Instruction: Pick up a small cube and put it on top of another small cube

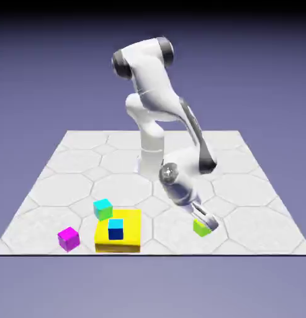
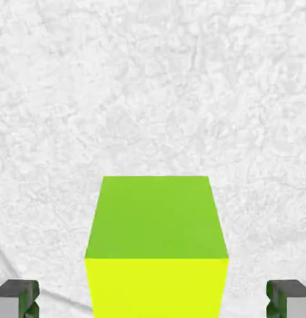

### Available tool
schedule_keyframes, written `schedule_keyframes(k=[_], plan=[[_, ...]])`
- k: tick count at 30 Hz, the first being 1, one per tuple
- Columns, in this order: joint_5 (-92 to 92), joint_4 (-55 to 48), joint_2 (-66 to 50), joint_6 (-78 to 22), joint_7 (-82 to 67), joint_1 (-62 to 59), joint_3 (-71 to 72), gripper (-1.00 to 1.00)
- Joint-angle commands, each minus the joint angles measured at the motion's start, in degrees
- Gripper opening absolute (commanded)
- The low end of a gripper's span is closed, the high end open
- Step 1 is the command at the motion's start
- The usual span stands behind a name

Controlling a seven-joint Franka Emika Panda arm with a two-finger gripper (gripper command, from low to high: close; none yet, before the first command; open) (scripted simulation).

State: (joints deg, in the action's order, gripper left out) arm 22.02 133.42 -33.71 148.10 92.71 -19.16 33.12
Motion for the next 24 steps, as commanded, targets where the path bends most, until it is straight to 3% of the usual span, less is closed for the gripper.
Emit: schedule_keyframes(k=[1,7,19,24], plan=[[0.0,0.0,0.0,0.0,0.0,0.0,0.0,-1.0],[2.01,0.1,10.02,-9.65,0.84,-4.85,1.37,-1.0],[23.3,-1.44,25.71,-10.6,20.37,-9.72,-23.55,-1.0],[30.35,-2.93,17.93,-3.0,16.68,-8.51,-22.51,-1.0]])
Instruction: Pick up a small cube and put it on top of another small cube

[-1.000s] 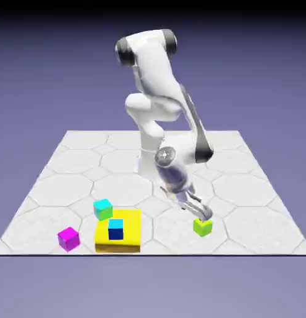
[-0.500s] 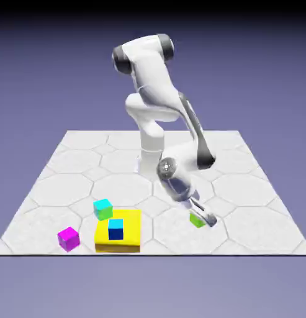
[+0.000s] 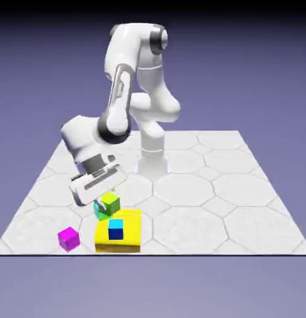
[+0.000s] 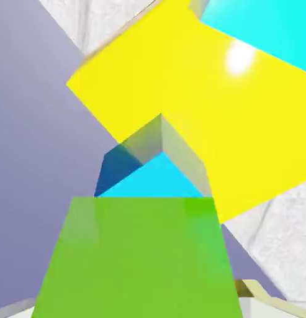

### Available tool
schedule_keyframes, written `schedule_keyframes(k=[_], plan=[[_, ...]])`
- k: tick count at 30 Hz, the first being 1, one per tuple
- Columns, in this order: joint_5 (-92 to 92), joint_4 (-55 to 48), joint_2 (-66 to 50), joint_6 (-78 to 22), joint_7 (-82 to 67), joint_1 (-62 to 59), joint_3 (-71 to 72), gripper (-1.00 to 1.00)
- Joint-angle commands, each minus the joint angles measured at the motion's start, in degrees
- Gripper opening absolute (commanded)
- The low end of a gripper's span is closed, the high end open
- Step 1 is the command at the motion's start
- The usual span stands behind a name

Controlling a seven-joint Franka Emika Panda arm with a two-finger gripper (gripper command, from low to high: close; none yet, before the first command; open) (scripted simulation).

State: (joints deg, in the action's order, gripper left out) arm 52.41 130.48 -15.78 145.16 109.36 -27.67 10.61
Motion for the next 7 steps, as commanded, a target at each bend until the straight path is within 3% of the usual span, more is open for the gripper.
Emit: schedule_keyframes(k=[1,7], plan=[[-0.04,0.0,0.0,-0.05,0.03,0.0,0.0,1.0],[-5.74,1.39,8.77,-7.72,4.96,-1.51,-2.62,1.0]])
